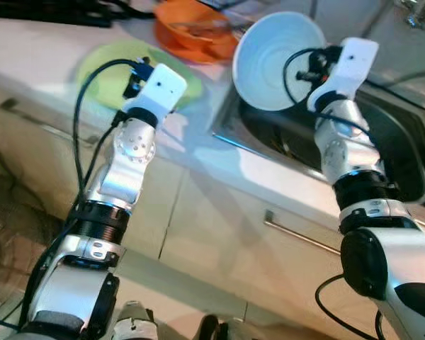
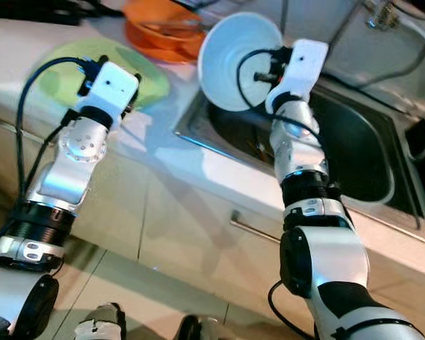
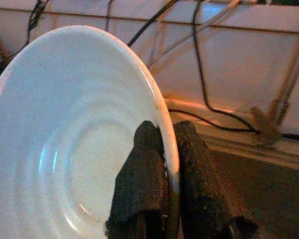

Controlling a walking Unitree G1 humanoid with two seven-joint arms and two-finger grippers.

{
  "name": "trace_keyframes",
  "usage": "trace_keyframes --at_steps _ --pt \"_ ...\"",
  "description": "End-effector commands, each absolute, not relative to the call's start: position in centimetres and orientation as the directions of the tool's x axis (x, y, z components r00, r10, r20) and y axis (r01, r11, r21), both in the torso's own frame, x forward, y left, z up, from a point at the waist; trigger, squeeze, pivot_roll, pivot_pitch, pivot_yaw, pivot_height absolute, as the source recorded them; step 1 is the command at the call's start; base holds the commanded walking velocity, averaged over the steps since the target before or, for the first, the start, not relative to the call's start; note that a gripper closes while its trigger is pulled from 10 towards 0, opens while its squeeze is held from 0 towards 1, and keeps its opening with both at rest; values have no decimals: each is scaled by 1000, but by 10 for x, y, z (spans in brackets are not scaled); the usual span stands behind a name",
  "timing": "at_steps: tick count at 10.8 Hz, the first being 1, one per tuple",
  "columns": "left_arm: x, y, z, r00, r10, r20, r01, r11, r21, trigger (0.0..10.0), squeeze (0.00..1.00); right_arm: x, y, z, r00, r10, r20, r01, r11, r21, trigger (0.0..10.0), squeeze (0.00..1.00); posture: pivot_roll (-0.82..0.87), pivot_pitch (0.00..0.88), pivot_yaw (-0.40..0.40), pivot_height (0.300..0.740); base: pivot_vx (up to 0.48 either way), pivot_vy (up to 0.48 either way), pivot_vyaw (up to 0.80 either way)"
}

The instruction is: Kitchen organization

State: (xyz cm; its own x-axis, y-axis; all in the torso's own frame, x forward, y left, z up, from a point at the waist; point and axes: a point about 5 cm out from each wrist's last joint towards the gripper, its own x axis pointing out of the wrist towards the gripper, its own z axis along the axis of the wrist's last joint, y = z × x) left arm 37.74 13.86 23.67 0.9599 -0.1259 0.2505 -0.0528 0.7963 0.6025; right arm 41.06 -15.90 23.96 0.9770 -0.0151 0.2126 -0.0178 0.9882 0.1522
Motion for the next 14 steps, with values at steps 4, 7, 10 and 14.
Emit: trace_keyframes --at_steps 4,7,10,14 --pt "376 127 239 957 -124 262 -58 804 591 10000 0 413 -175 239 975 -45 216 16 991 134 10000 0 342 71 -275 740 0 0 0" --pt "375 126 239 957 -124 263 -57 806 589 10000 0 414 -175 238 977 -42 210 15 992 127 10000 702 345 67 -282 740 0 0 0" --pt "375 128 240 957 -121 265 -64 801 595 10000 0 414 -172 236 977 -31 209 5 992 125 10000 1000 345 67 -276 740 0 0 0" --pt "375 127 242 955 -126 267 -62 798 600 10000 0 415 -173 236 977 -36 211 10 992 122 10000 0 321 87 -260 740 0 0 0"
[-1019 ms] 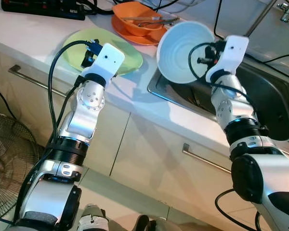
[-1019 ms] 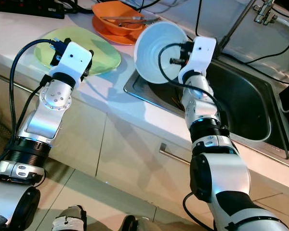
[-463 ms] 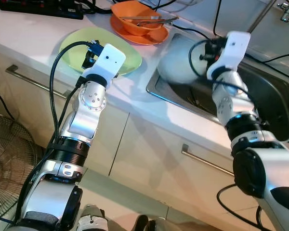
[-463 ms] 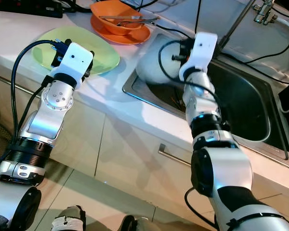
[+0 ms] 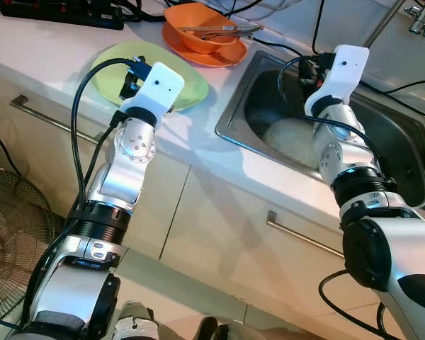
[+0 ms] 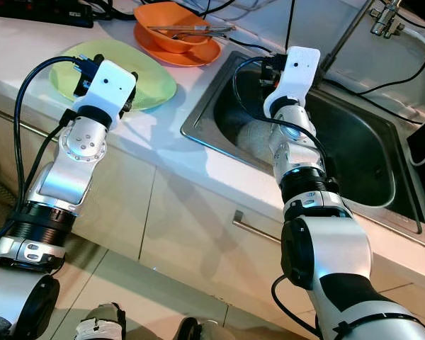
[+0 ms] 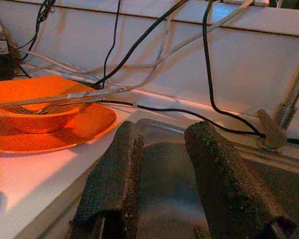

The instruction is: Kitchen organization

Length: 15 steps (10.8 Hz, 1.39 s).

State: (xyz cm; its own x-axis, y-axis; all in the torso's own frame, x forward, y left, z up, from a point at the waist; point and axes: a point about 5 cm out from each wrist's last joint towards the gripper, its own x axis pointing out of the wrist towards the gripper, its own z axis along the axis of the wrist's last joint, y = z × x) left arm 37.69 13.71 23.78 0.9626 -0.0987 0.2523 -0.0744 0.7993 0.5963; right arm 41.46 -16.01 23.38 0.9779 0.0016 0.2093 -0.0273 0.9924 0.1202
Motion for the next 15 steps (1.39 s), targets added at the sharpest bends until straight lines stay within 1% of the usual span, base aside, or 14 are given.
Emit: trace_keyframes --at_steps 1,2,4,6,7,8,9,11,12,13,15 --pt "375 127 243 955 -125 268 -64 797 600 10000 0 415 -172 237 976 -37 215 11 992 124 10000 0 315 91 -248 740 0 0 0" --pt "375 131 244 953 -123 277 -71 796 601 10000 0 414 -163 242 968 -9 251 -26 990 135 10000 0 276 98 -211 740 0 0 0" --pt "373 138 249 940 -121 318 -101 793 600 10000 0 404 -133 246 939 107 326 -161 977 143 10000 0 211 112 -143 740 0 0 0" --pt "368 142 253 928 -132 349 -112 793 599 10000 0 395 -118 244 923 155 352 -216 966 141 10000 0 181 125 -101 740 0 0 0" --pt "361 145 255 920 -138 368 -100 824 558 10000 0 390 -115 240 924 155 349 -220 964 152 10000 0 168 135 -79 740 0 0 0" --pt "359 146 256 917 -143 373 -90 837 540 10000 0 389 -115 238 926 153 346 -218 963 157 10000 0 164 139 -74 740 0 0 0" --pt "353 147 253 915 -172 365 -37 864 501 10000 0 384 -120 233 934 136 329 -198 967 162 10000 0 157 146 -64 740 0 0 0" --pt "343 152 247 913 -187 362 -9 879 477 10000 0 378 -141 222 952 75 296 -128 979 161 10000 0 152 153 -53 740 0 0 0" --pt "337 152 245 921 -177 348 39 928 369 10000 0 372 -150 212 962 53 268 -99 982 161 10000 0 149 153 -42 740 0 0 0" --pt "334 150 244 923 -219 317 89 922 378 10000 0 366 -146 202 968 63 242 -105 980 167 10000 0 151 157 -34 740 0 0 0" --pt "318 148 239 906 -344 246 171 831 530 10000 0 357 -133 193 973 82 214 -126 972 199 10000 0 163 161 -21 740 0 0 0"
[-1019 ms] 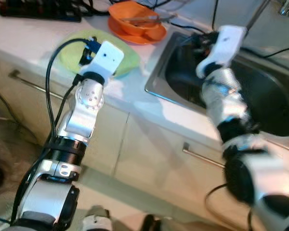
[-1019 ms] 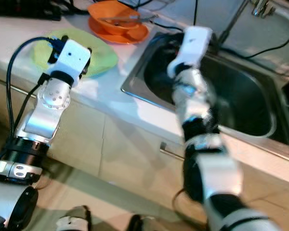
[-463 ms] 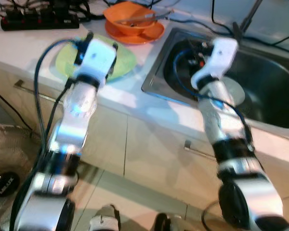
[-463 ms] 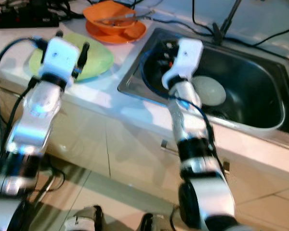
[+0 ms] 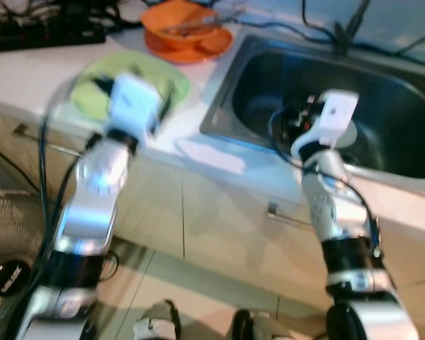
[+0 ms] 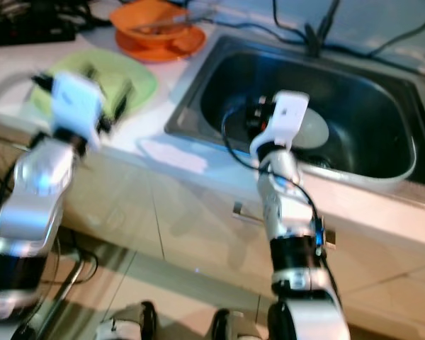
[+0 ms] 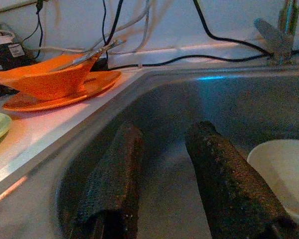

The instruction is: Kitchen organization

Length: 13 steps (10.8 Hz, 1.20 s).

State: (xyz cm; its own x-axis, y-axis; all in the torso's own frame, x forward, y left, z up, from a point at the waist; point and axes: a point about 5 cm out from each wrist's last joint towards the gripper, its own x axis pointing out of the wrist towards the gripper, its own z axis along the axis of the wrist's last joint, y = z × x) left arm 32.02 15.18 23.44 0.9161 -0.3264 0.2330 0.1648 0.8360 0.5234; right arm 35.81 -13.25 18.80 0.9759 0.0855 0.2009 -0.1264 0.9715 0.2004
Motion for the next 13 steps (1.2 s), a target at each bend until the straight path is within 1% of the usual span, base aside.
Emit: trace_keyframes --at_steps 1,2,4,5,7,9,13 --pt "313 150 239 905 -373 204 189 784 592 10000 0 356 -129 191 974 90 207 -133 969 207 10000 0 170 164 -16 740 0 0 0" --pt "310 157 241 917 -368 158 176 726 665 10000 0 355 -124 191 975 99 200 -142 966 215 10000 0 179 165 -13 740 0 0 0" --pt "310 175 247 947 -303 109 107 618 779 10000 0 353 -122 190 977 101 189 -142 964 223 10000 0 189 171 -15 740 0 0 0" --pt "311 188 245 963 -265 47 106 534 839 10000 0 353 -121 191 977 101 186 -142 964 226 10000 0 190 178 -12 740 0 0 0" --pt "311 194 240 965 -261 -26 154 484 862 10000 0 353 -121 192 978 97 184 -139 963 233 10000 0 191 189 -10 740 0 0 0" --pt "315 200 235 966 -245 -88 186 414 891 10000 0 353 -119 193 979 94 180 -136 961 241 10000 0 191 200 -3 740 0 0 0" --pt "325 205 232 968 -219 -123 191 323 927 10000 0 351 -120 192 981 79 178 -122 961 250 10000 0 177 207 12 740 0 0 0"
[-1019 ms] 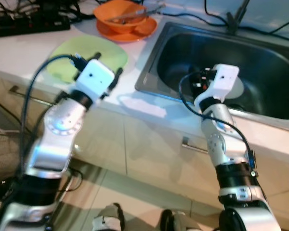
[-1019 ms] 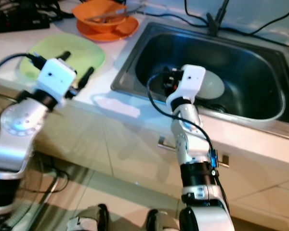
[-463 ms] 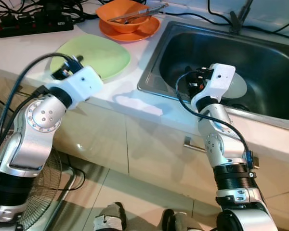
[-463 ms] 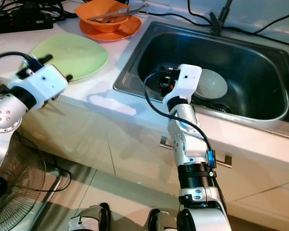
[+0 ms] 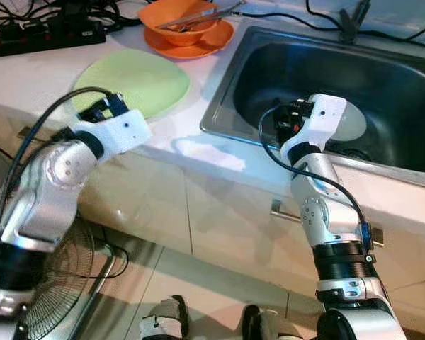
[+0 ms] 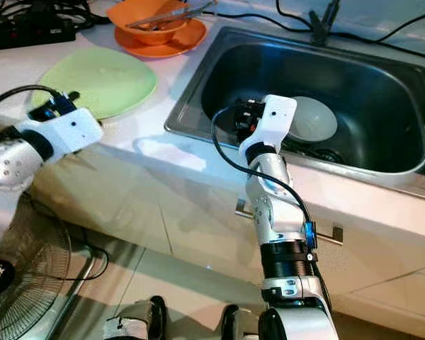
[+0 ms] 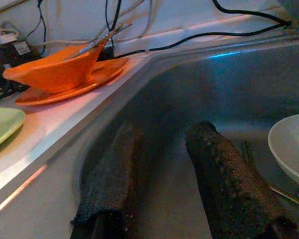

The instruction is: Kitchen organization

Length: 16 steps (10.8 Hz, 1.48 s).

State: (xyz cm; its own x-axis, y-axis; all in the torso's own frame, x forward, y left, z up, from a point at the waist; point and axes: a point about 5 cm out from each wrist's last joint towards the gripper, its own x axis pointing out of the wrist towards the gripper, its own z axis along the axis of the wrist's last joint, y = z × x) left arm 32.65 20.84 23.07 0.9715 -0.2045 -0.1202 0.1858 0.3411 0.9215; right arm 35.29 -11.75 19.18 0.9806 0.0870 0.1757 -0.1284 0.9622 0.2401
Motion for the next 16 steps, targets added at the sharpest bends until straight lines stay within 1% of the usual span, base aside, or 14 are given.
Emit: trace_keyframes --at_steps 1,3,6,9,11,12,13,16 --pt "328 206 231 968 -216 -127 191 307 932 10000 0 350 -120 192 981 75 179 -120 961 251 10000 0 172 208 17 740 0 0 0" --pt "339 203 231 969 -210 -130 186 278 942 10000 0 349 -120 192 982 69 178 -114 960 255 10000 0 165 209 25 740 0 0 0" --pt "352 205 229 971 -185 -154 192 211 958 10000 0 347 -120 192 982 60 178 -106 961 257 10000 0 151 210 33 740 0 0 0" --pt "363 213 219 974 -117 -195 210 133 969 10000 0 347 -121 192 983 56 177 -101 961 258 10000 0 148 209 34 740 0 0 0" --pt "368 216 212 975 -83 -205 214 122 969 10000 0 347 -119 192 982 60 177 -105 960 259 10000 0 145 212 32 740 0 0 0" --pt "372 221 206 975 -45 -219 222 117 968 7804 0 347 -119 193 982 61 178 -106 960 259 10000 0 141 211 32 740 0 0 0" --pt "373 226 204 977 -18 -214 215 120 969 0 0 347 -119 193 982 60 179 -106 960 258 10000 0 138 209 31 740 0 0 0" --pt "374 229 195 973 -11 -229 228 126 965 0 0 348 -120 195 982 59 181 -105 961 256 10000 0 137 203 26 740 0 0 0"
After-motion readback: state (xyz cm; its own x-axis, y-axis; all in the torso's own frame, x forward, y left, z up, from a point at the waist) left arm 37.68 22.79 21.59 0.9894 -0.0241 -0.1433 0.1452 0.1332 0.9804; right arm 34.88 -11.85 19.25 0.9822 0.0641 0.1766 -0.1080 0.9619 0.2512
